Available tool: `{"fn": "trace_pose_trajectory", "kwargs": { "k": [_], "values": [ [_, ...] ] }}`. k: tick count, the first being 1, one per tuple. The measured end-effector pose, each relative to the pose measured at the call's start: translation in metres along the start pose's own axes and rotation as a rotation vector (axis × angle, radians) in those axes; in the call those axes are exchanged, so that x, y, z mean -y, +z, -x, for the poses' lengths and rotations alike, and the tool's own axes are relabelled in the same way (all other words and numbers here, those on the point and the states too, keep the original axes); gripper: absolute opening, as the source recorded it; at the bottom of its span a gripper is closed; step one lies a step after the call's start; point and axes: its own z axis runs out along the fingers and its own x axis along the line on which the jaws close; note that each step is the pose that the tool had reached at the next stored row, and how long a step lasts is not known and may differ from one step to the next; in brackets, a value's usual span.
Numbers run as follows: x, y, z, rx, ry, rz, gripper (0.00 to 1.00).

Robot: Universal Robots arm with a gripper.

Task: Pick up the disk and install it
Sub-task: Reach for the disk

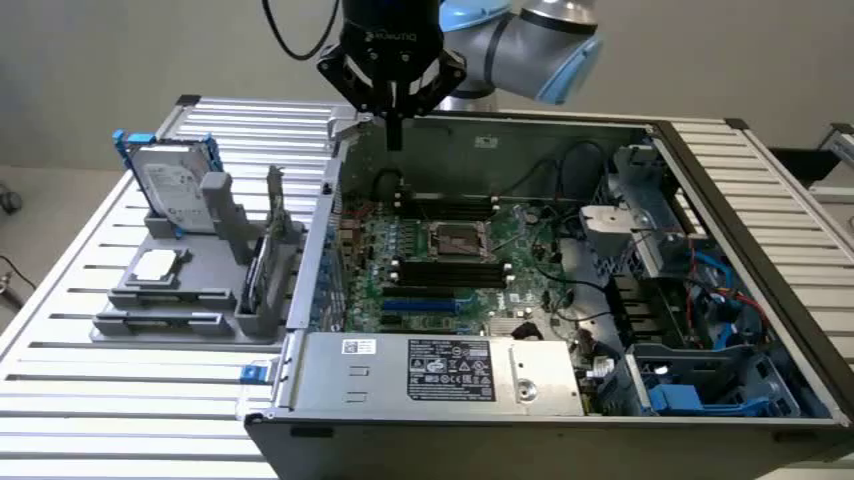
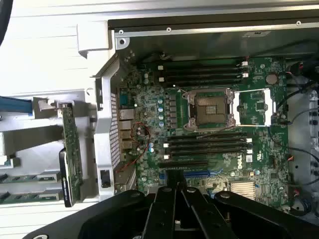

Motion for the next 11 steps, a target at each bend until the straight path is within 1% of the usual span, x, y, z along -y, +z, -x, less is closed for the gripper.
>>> {"fn": "trace_pose_trajectory", "kwargs": {
  "k": [11],
  "values": [
    [0.0, 0.0, 0.0, 0.0, 0.0, 0.0, 0.11]
  ]
}}
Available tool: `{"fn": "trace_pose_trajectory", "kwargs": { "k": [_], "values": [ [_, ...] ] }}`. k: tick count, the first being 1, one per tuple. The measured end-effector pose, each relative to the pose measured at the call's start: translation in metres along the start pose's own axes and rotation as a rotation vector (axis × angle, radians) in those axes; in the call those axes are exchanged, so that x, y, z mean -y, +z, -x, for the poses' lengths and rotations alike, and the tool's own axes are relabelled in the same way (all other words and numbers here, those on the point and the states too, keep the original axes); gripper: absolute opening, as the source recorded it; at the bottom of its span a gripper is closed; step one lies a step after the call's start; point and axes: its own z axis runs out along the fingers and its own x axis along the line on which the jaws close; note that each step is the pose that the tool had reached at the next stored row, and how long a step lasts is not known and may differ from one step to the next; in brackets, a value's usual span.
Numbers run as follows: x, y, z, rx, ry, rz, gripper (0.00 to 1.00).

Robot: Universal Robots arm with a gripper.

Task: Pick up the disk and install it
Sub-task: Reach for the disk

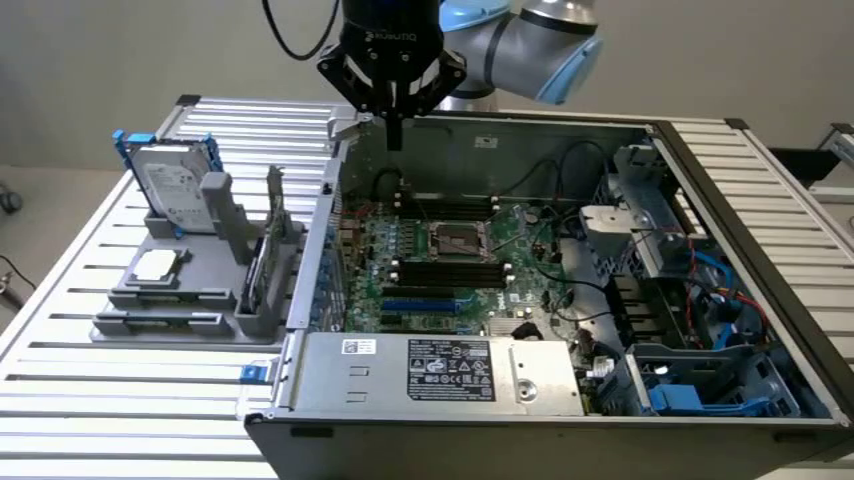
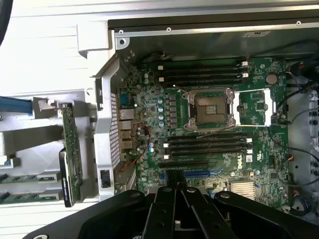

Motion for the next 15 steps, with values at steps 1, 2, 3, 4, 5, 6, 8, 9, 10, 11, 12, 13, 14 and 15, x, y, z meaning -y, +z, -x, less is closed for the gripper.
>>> {"fn": "trace_pose_trajectory", "kwargs": {
  "k": [1, 2, 3, 4, 5, 6, 8, 9, 10, 11, 12, 13, 14, 15],
  "values": [
    [0.0, 0.0, 0.0, 0.0, 0.0, 0.0, 0.11],
    [0.0, 0.0, 0.0, 0.0, 0.0, 0.0001, 0.11],
    [0.0, 0.0, 0.0, 0.0, 0.0, 0.0, 0.11],
    [-0.0005, 0.0001, -0.001, 0.0, 0.0, 0.0, 0.11],
    [-0.0012, 0.0007, -0.004, 0.0005, 0.0, 0.0001, 0.11],
    [-0.0017, 0.0017, -0.007, 0.0005, 0.0, 0.0002, 0.11],
    [-0.0035, 0.0043, -0.016, 0.0008, 0.0, 0.0004, 0.11],
    [-0.0045, 0.0058, -0.021, 0.0011, 0.0, 0.001, 0.11],
    [-0.0057, 0.0071, -0.025, 0.0011, 0.0, 0.0015, 0.11],
    [-0.007, 0.0083, -0.03, 0.0011, 0.0, 0.0018, 0.11],
    [-0.0086, 0.0091, -0.035, 0.001, 0.0, 0.0018, 0.11],
    [-0.0101, 0.0097, -0.039, 0.0018, 0.0, 0.0021, 0.11],
    [-0.012, 0.0101, -0.044, 0.0021, 0.0, 0.0022, 0.11],
    [-0.014, 0.0103, -0.049, 0.0023, 0.0, 0.0024, 0.11]
  ]
}}
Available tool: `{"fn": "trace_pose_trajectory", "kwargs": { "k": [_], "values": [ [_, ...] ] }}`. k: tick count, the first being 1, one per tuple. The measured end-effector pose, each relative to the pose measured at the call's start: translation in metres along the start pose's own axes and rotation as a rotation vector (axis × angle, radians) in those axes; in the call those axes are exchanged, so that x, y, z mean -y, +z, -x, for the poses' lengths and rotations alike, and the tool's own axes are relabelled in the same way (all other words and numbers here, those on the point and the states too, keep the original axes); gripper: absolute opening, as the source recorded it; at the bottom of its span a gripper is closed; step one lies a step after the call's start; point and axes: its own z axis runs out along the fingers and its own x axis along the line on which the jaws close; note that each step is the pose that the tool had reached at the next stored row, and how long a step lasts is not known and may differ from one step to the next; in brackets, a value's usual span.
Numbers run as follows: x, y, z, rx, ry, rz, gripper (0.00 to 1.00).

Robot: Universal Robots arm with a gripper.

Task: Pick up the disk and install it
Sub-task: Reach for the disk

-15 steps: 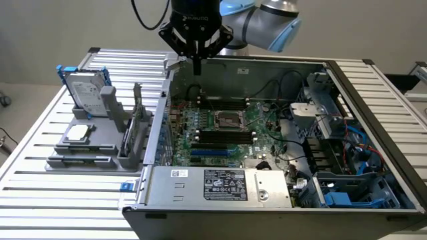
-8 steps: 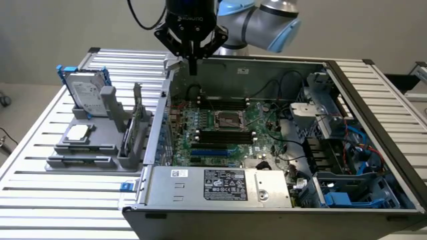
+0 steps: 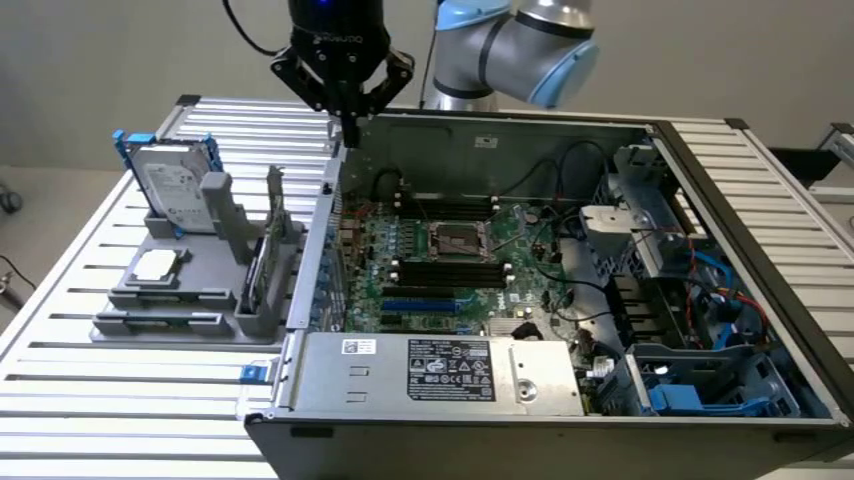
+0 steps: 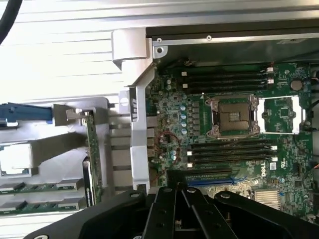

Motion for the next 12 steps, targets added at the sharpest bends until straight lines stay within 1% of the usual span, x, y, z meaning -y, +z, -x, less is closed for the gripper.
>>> {"fn": "trace_pose_trajectory", "kwargs": {
  "k": [6, 12],
  "values": [
    [-0.0091, -0.0002, -0.028, 0.0, 0.0, -0.0014, 0.11],
    [-0.0147, -0.0004, -0.055, 0.0002, 0.0, -0.0028, 0.11]
  ]
}}
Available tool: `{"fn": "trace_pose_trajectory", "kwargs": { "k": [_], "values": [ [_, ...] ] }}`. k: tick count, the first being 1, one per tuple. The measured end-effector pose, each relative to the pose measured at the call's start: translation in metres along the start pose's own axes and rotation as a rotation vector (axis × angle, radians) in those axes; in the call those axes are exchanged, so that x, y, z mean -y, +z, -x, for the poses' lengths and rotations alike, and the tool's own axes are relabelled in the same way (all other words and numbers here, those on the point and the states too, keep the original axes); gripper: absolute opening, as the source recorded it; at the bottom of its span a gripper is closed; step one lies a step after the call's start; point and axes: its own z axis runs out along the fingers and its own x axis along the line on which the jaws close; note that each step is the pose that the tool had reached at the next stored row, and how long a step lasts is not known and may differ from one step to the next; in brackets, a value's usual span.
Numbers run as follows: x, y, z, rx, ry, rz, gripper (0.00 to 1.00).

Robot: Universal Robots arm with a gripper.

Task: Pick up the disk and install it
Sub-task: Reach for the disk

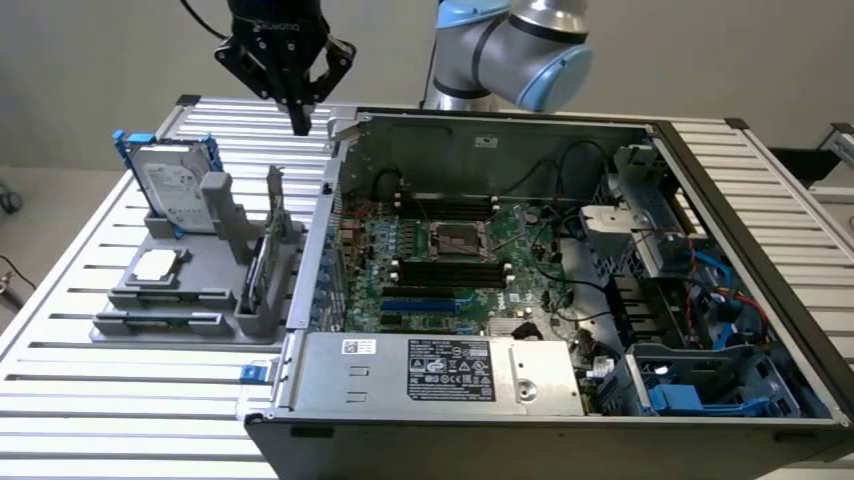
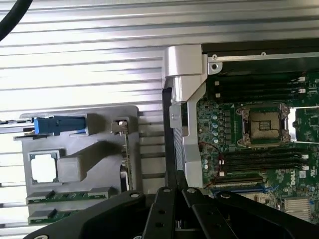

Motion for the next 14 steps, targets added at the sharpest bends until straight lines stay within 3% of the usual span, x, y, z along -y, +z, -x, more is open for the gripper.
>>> {"fn": "trace_pose_trajectory", "kwargs": {
  "k": [10, 14],
  "values": [
    [-0.0105, 0.0001, -0.046, 0.0001, 0.0, -0.0021, 0.11],
    [-0.0185, 0.0006, -0.065, 0.0001, 0.0, -0.0027, 0.11]
  ]
}}
